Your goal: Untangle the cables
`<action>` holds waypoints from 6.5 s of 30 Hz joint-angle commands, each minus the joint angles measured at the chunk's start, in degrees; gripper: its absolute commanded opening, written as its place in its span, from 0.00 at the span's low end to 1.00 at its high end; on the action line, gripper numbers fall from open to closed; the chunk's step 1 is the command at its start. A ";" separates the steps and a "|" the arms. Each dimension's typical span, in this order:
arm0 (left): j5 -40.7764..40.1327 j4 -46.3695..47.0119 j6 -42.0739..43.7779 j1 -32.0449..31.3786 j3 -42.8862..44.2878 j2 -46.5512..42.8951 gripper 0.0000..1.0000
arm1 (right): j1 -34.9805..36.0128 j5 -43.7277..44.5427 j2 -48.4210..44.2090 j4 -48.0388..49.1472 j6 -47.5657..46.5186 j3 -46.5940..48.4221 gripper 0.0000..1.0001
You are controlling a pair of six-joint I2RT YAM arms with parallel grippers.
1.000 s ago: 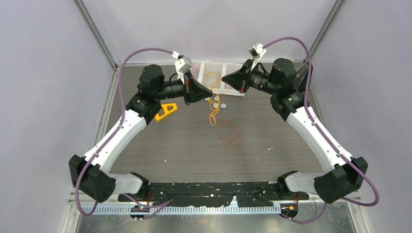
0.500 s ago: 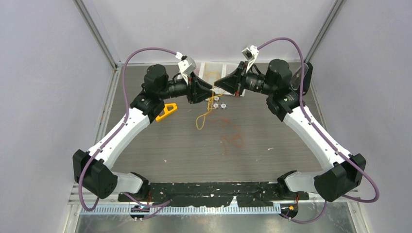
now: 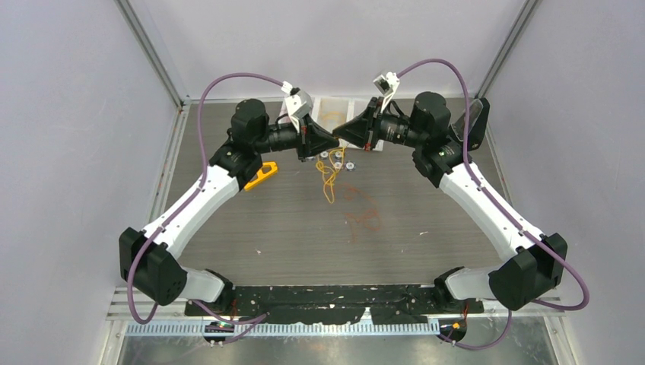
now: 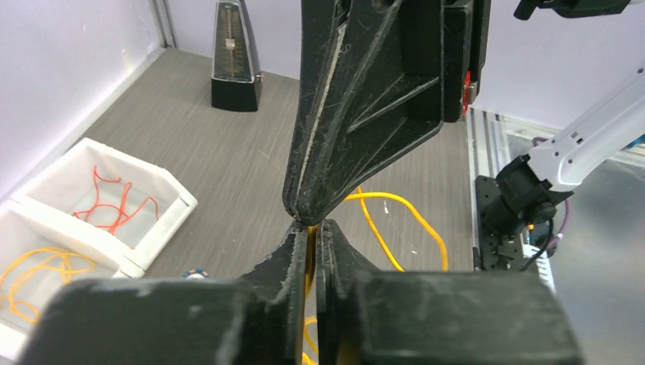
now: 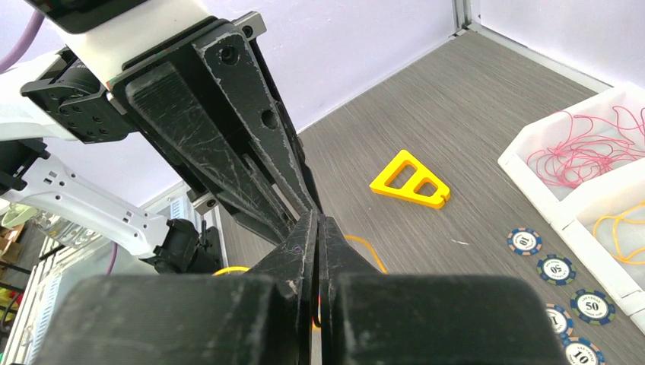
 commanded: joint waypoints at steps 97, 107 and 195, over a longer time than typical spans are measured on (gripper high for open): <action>-43.75 -18.41 -6.70 4.97 27.94 20.38 1.00 | -16.99 10.41 7.68 -44.46 -44.49 0.23 0.90; -29.51 -23.23 -7.78 12.00 13.58 5.44 1.00 | -5.76 17.22 27.49 -28.07 -33.28 23.74 0.84; -27.90 -27.03 -14.98 25.63 12.46 7.73 1.00 | -3.22 35.68 64.24 -12.15 1.22 50.49 0.06</action>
